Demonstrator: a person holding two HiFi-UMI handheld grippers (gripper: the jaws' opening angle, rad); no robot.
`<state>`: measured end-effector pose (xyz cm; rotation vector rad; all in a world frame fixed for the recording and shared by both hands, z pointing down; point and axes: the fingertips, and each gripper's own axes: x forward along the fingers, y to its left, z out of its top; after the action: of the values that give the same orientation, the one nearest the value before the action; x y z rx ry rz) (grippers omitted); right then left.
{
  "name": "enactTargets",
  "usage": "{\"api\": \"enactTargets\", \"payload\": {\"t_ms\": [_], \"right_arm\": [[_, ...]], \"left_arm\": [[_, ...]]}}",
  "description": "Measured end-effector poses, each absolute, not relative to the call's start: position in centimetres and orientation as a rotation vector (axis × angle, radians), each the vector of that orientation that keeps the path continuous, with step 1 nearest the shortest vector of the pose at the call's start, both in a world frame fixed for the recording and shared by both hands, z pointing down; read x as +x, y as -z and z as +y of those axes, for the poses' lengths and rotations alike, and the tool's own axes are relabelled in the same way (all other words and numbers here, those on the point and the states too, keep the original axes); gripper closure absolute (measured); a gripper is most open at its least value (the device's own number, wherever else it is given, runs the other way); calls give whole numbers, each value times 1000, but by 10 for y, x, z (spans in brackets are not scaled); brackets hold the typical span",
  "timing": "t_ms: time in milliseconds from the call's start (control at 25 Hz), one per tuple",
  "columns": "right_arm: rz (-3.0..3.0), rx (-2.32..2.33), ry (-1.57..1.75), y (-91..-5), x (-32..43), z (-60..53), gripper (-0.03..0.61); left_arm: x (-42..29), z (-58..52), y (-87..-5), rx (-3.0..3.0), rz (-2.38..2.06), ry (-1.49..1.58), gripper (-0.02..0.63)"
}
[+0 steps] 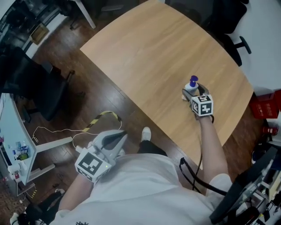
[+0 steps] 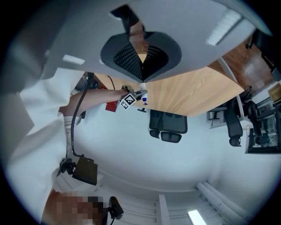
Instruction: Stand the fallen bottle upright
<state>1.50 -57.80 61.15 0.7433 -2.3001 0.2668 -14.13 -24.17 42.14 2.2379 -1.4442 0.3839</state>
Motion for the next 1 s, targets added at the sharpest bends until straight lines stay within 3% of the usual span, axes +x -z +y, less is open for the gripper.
{"api": "enactTargets", "payload": {"t_ms": [520,680,1000], "right_arm": [[-2439,971,-95,-605,23,-567,193],[-2433,987,-108,-592,29,-559,133],[-2448,1153,-147,-523,66,-453,129]], "left_arm": [[-123,-265,-413,2322,-1321,-448,614],[-130,-256,-413,2351,-1300,-449,614],[-139,-213,-408,2548,-1175,-411,614]]}}
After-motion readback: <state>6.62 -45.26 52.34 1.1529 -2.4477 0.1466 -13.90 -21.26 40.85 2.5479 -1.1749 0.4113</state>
